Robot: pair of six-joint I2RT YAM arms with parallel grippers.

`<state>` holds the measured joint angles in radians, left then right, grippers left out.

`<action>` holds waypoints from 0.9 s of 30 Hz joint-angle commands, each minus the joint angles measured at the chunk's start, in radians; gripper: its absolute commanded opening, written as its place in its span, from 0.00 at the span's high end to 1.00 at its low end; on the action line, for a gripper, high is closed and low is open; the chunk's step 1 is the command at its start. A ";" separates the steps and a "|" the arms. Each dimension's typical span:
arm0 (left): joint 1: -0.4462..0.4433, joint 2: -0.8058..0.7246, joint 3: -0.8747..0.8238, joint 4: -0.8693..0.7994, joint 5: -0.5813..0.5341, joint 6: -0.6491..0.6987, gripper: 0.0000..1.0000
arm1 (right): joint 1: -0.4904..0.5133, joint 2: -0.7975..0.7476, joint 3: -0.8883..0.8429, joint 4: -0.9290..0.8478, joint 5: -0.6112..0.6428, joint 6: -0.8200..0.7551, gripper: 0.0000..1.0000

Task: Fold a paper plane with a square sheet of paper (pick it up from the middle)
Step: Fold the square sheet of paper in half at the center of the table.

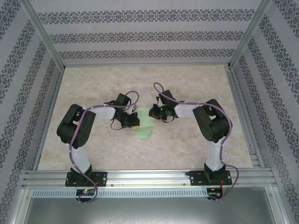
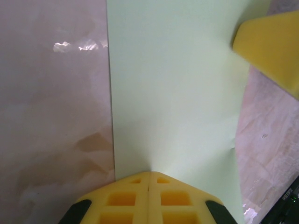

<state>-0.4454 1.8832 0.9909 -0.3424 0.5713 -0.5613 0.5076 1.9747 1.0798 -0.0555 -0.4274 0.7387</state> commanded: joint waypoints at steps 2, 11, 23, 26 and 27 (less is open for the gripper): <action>-0.012 0.129 -0.098 -0.136 -0.222 0.015 1.00 | -0.063 0.033 0.028 -0.011 0.103 0.003 1.00; -0.012 0.130 -0.092 -0.139 -0.222 0.018 1.00 | -0.070 0.032 0.099 -0.048 0.109 -0.009 1.00; -0.013 0.133 -0.087 -0.135 -0.225 0.017 1.00 | 0.014 -0.069 0.021 0.018 0.033 -0.021 1.00; -0.012 0.134 -0.090 -0.134 -0.226 0.016 1.00 | 0.032 -0.015 0.056 0.009 0.023 -0.013 1.00; -0.012 0.135 -0.090 -0.133 -0.226 0.015 1.00 | 0.032 0.001 0.065 0.009 0.019 -0.008 1.00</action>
<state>-0.4458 1.8832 0.9890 -0.3393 0.5716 -0.5613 0.5308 1.9259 1.1137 -0.0555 -0.3820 0.7341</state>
